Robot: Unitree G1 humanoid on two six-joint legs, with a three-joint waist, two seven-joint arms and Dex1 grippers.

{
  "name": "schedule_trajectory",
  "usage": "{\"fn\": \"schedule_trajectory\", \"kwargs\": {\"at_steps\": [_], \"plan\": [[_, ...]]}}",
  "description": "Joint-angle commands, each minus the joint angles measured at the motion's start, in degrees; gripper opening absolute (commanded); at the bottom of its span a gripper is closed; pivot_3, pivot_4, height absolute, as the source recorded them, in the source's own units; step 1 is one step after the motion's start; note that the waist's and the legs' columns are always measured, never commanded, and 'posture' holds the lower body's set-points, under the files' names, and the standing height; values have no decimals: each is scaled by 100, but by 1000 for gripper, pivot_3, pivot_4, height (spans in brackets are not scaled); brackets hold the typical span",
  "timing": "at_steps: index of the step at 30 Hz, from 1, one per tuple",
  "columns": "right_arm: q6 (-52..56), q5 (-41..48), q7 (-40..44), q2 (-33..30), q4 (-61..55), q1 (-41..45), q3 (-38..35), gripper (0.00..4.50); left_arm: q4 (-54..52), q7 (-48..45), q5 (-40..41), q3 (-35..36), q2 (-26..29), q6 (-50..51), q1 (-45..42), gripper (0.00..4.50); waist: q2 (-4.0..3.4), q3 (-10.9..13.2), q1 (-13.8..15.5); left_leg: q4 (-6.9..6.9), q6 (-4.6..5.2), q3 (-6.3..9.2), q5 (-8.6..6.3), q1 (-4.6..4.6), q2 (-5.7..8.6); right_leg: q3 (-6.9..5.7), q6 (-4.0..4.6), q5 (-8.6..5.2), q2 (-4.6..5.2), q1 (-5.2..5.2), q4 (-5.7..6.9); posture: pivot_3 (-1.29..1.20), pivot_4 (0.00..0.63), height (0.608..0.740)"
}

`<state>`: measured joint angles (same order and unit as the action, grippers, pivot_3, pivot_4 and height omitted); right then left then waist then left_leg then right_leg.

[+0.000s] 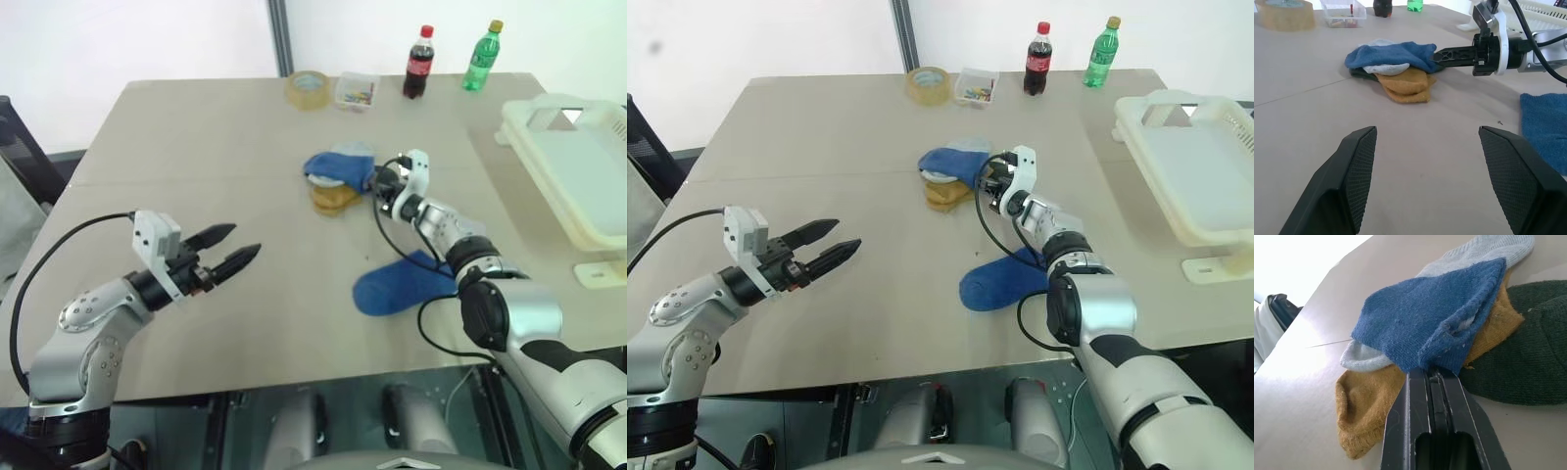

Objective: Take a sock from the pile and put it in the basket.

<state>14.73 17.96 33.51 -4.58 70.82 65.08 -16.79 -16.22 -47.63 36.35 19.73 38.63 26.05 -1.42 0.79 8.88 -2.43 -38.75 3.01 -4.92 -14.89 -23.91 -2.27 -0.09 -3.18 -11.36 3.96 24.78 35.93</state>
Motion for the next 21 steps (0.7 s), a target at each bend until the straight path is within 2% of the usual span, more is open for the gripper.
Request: {"fn": "schedule_trajectory", "kwargs": {"at_steps": [1, 5, 9, 13, 21], "plan": [[46, -213, 439, -116, -274, -8, 263, 35, -238, 15, 109, 130, 56, -17, -13, 3570, 0, 0, -1, 0, 0, 0, 0, 0, 0, 0, 0, 0, 0, 0, 0, 0, 150, 740], [305, -285, 829, -279, -676, -272, 492, 35, -253, 36, 82, 119, 48, -35, -18, 3570, 0, 0, 9, 3, 0, 1, 0, 1, 1, 0, 0, 0, 1, 0, -1, 0, 150, 740], [1066, -206, 1406, -565, -1605, -733, 779, 35, -253, 38, 67, 97, 30, -59, 4, 3570, 0, 0, 14, 4, 0, 1, 0, 1, 2, -1, 0, 0, 5, 0, -1, 0, 150, 740], [2458, 80, 2368, -1245, -3562, -1663, 1348, 35, -229, 14, 41, 32, 12, -81, -21, 3570, 0, 0, 52, 7, 5, 8, -3, 0, 2, -5, -1, 0, 6, -1, -2, 0, 150, 740], [4049, 866, 3350, -2510, -5680, -2646, 1742, 35, -102, -50, -16, -77, -10, -137, -158, 3570, -2, 1, 42, 10, 18, 7, -10, 7, 3, -5, 2, -2, 2, -1, 0, 0, 150, 740]]}}
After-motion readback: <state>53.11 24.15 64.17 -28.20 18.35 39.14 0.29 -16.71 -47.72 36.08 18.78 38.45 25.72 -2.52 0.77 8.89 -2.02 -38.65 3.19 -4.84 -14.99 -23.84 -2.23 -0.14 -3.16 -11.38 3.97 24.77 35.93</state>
